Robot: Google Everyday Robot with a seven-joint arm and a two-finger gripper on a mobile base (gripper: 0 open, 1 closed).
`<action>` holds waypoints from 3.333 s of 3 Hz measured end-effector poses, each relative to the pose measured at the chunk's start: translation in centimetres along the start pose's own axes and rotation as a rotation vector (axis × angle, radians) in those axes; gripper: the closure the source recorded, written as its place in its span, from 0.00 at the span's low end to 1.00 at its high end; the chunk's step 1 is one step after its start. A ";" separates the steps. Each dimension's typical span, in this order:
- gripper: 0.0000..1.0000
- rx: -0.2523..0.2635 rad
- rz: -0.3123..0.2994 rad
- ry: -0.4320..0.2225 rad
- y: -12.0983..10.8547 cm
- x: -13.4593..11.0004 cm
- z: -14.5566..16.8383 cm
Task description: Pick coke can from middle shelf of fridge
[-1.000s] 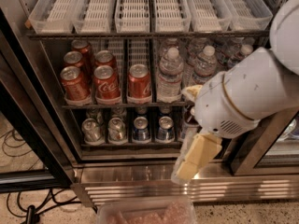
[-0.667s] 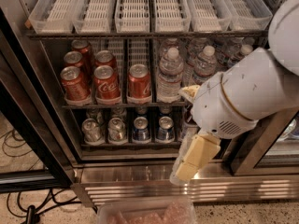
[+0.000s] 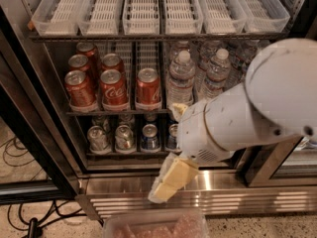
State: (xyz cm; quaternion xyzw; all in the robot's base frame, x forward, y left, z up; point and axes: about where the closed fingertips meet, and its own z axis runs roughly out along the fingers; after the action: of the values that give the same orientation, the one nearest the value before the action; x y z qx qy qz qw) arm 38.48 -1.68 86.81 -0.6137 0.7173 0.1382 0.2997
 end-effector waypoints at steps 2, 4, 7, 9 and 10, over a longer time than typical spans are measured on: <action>0.00 0.097 -0.043 -0.190 -3.9 -6.2 8.9; 0.00 0.142 -0.016 -0.221 -3.6 -6.9 9.8; 0.00 0.406 0.162 -0.292 -0.2 -8.6 12.9; 0.00 0.471 0.160 -0.326 -1.6 -9.2 12.1; 0.00 0.476 0.201 -0.354 -2.0 -9.3 12.8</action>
Offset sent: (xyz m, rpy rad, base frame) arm 0.0841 0.1035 -0.0293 0.2049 -0.1876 -0.0280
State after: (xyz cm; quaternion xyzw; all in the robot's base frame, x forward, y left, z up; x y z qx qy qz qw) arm 44.32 12.54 82.67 -0.4189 0.7232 0.0999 0.5399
